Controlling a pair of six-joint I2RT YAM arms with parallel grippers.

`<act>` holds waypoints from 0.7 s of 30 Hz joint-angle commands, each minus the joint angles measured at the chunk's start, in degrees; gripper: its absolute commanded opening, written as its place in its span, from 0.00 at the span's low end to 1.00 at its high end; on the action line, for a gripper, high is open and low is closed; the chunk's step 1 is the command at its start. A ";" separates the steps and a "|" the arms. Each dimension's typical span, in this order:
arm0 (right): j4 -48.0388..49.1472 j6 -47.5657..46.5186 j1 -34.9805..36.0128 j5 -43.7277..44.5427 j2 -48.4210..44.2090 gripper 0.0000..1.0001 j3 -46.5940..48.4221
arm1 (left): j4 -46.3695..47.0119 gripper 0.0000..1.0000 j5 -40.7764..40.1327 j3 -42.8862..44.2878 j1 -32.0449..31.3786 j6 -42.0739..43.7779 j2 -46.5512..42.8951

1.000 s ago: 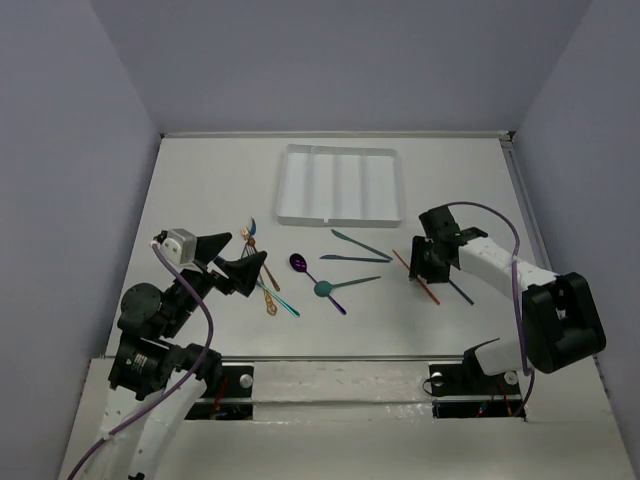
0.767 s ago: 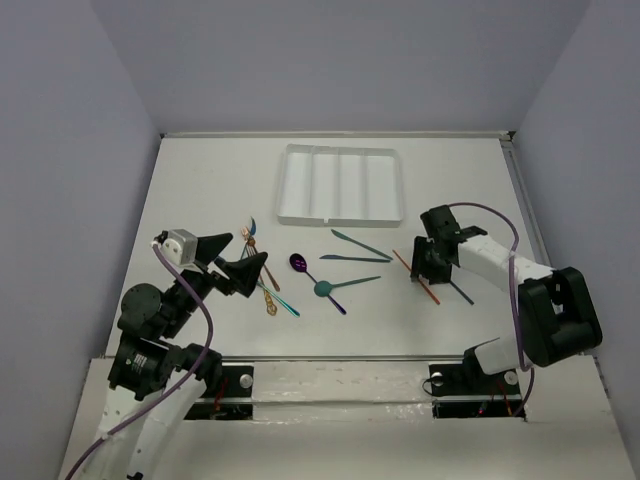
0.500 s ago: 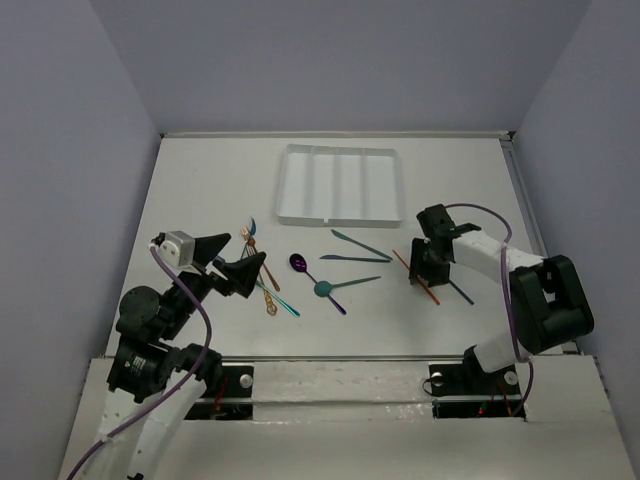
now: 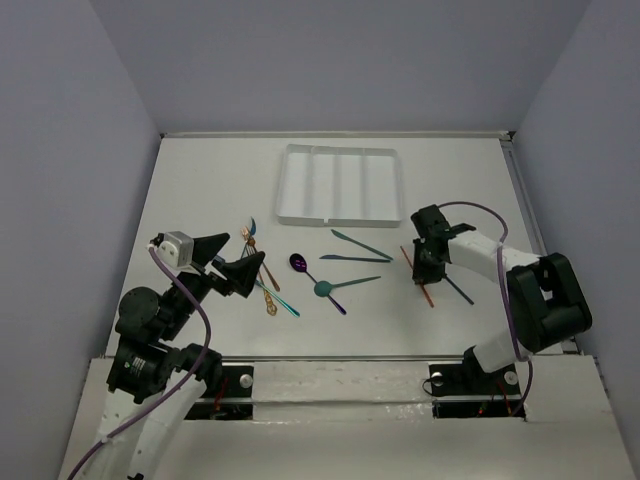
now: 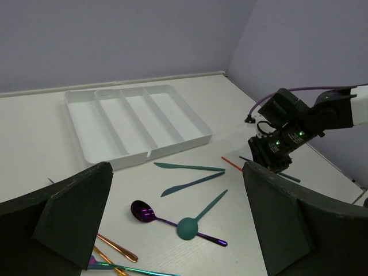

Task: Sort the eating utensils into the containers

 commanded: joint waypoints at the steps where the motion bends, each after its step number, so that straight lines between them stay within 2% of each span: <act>1: 2.73 2.39 3.69 1.04 2.69 0.27 -0.68 | 1.66 0.99 -0.24 1.53 -0.37 0.51 -0.50; 8: 1.94 2.48 6.59 2.01 2.96 0.24 0.37 | 1.57 0.99 -0.42 1.53 -0.37 0.51 -0.33; 14: 3.52 1.34 7.12 0.34 2.60 0.15 -0.15 | 1.57 0.99 -0.59 1.62 -0.37 0.51 -0.33; 18: 4.23 1.07 7.12 0.87 2.61 0.01 -0.42 | 1.49 0.99 -0.77 1.62 -0.37 0.51 -0.33; 21: 4.23 0.99 7.12 2.45 -1.15 0.00 -0.24 | 1.49 0.99 -0.86 1.62 -0.37 0.51 -0.24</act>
